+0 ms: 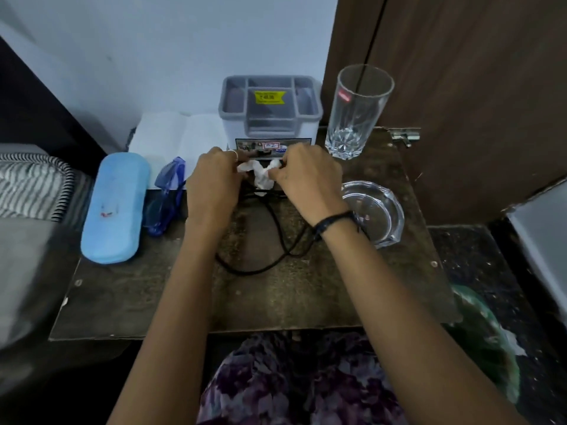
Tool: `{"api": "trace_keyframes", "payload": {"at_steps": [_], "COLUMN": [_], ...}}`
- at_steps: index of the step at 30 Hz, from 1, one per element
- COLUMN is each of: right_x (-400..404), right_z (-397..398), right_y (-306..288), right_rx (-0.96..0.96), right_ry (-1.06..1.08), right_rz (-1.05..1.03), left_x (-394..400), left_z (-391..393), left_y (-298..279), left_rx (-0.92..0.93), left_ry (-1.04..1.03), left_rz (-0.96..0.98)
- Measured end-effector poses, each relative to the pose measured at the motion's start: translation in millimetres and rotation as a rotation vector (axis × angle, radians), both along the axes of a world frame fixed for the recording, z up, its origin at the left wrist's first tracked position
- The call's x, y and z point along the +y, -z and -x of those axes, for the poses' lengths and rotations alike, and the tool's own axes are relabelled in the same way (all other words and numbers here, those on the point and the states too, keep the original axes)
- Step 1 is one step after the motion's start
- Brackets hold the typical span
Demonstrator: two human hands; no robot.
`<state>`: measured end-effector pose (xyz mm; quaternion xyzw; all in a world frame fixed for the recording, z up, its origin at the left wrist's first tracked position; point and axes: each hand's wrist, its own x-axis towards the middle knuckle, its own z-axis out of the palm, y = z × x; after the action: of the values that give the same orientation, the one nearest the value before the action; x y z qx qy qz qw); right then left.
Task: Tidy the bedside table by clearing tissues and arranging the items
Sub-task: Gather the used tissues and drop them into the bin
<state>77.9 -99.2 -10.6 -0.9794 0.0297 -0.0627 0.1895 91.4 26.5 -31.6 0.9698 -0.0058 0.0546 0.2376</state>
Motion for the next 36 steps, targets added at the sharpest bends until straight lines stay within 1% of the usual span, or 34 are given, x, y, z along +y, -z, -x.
{"api": "trace_keyframes", "payload": {"at_steps": [2,6,10,14,17,20,24,25,27,30,34,36], "right_x": [1,2,-7,-33,-66,-107,-174,-190,-217,-237,-251,-256], "right_z": [-9,-13,1,43,93,150,220,235,261,282,286,283], "right_y": [5,10,-7,-42,-59,-64,-32,-19,10,50,110,138], "right_rx": [0.057,0.087,0.031,-0.116,-0.227,-0.298,-0.289,-0.262,-0.192,-0.091,0.111,0.226], "right_ry": [-0.018,-0.035,-0.013,0.046,0.17,0.332,0.626,0.688,0.769,0.814,0.819,0.805], "right_rz": [0.015,-0.019,-0.15,-0.33,-0.417,-0.433,-0.431,-0.432,-0.439,-0.456,-0.423,-0.444], "left_x": [2,-1,-3,-19,-52,-103,-182,-202,-241,-283,-298,-297], "left_z": [-4,-2,9,42,78,115,162,172,199,230,235,233], "left_y": [6,8,-4,-40,-63,-64,-48,-42,-23,18,73,93], "left_rx": [0.027,-0.042,-0.104,-0.148,-0.069,0.071,0.235,0.262,0.328,0.48,0.608,0.649], "left_ry": [0.021,0.013,0.01,0.055,0.14,0.273,0.453,0.484,0.545,0.63,0.591,0.566], "left_rz": [0.013,0.059,0.144,0.33,0.513,0.564,0.547,0.481,0.292,0.172,0.029,-0.027]}}
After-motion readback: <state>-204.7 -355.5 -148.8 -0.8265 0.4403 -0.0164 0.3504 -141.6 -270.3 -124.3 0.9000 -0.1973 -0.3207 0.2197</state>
